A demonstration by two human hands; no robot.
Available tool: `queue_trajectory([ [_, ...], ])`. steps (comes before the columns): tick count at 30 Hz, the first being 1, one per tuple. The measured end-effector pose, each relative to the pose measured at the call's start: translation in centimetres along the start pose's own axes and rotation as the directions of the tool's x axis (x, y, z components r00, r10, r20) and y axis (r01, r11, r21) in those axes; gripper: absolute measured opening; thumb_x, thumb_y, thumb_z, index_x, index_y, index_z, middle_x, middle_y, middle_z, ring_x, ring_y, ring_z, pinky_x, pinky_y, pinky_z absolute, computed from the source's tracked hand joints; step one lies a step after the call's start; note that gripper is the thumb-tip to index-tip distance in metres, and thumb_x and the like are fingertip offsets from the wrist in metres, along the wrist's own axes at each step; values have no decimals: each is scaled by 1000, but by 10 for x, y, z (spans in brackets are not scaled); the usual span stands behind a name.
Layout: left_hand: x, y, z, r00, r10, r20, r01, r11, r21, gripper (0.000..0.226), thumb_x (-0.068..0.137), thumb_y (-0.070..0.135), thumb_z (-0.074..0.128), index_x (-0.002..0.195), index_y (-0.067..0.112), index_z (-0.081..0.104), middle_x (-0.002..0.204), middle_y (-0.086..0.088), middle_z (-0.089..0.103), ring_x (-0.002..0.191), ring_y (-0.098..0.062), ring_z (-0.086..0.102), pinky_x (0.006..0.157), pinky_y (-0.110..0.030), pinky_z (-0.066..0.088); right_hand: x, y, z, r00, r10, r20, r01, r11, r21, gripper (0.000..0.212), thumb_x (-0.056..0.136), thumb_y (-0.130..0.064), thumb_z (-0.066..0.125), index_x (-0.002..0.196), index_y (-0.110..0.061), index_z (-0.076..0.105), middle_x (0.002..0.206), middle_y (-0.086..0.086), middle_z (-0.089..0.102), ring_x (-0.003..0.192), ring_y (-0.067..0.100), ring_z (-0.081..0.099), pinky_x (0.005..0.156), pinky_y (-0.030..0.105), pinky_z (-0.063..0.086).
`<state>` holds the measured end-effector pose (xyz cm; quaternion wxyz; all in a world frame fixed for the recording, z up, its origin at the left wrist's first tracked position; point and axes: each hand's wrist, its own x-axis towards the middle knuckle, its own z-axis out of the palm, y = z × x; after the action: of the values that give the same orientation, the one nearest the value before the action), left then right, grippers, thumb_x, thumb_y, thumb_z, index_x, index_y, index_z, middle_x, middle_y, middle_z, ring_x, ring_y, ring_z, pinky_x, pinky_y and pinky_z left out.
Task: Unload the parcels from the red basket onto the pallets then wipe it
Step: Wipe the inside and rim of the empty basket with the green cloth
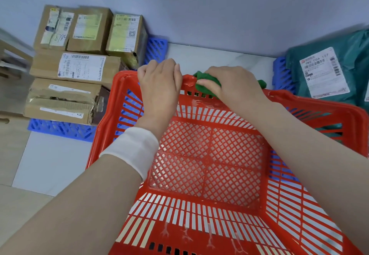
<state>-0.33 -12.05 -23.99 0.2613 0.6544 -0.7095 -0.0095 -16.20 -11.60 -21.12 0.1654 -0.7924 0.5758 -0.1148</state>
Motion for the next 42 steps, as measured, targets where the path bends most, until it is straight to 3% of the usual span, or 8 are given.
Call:
queue_trajectory([
  [4,0,1,-6,997,-15,70,15,1000,2,28,93,26,26,71,18,41,65,3,39,67,-17,35,75,-30,22,-6,2,-18,980,187,-73,-146,915,377,30,96,-33,44,97,-11,65,75,-2,57,62,6,47,58,9,34],
  [8,7,-6,-19,973,45,227,-41,999,-23,32,97,29,24,77,17,46,67,1,40,70,-19,36,77,-31,22,-5,-24,-17,980,199,-2,-164,810,563,35,100,-33,32,103,-18,63,95,-7,64,88,6,56,75,20,36],
  [11,8,-22,-29,944,125,305,-108,991,-73,27,98,24,30,83,12,49,74,0,43,77,-27,45,82,-36,28,-6,-30,7,997,-73,1,72,978,198,43,96,-26,45,138,-16,43,134,6,52,122,22,49,102,35,35],
  [14,6,-25,-30,953,140,267,-132,990,-50,38,96,28,24,86,8,54,75,0,41,84,-31,49,82,-34,24,-2,-19,20,989,-131,-69,129,991,-35,45,89,-30,51,130,-12,51,111,13,62,96,31,61,79,45,47],
  [20,6,-23,-28,957,138,257,-129,990,-53,43,92,33,20,81,8,54,72,1,41,78,-28,47,77,-33,22,2,-22,18,985,-153,-75,147,986,-71,55,88,-46,36,109,0,58,84,14,67,67,32,64,55,35,47],
  [26,4,-21,-24,965,77,252,-64,996,-60,36,93,32,22,77,13,48,71,1,41,75,-23,42,78,-31,22,2,0,-21,994,105,6,-103,962,254,32,97,-33,41,118,-13,56,96,13,65,81,25,54,67,30,37],
  [32,3,-11,-16,968,-31,249,34,999,-8,33,93,47,35,74,21,44,74,6,45,81,-17,39,86,-31,22,-51,39,-26,986,-81,147,130,924,-359,53,87,-41,43,129,-9,49,104,17,66,79,36,64,65,40,49],
  [42,3,-13,-14,977,-25,211,25,1000,4,42,85,59,29,74,21,44,79,2,54,87,-25,49,86,-31,21,-22,25,-11,986,118,-115,-157,884,-440,50,99,-39,27,101,3,54,70,15,58,56,32,54,46,26,17],
])
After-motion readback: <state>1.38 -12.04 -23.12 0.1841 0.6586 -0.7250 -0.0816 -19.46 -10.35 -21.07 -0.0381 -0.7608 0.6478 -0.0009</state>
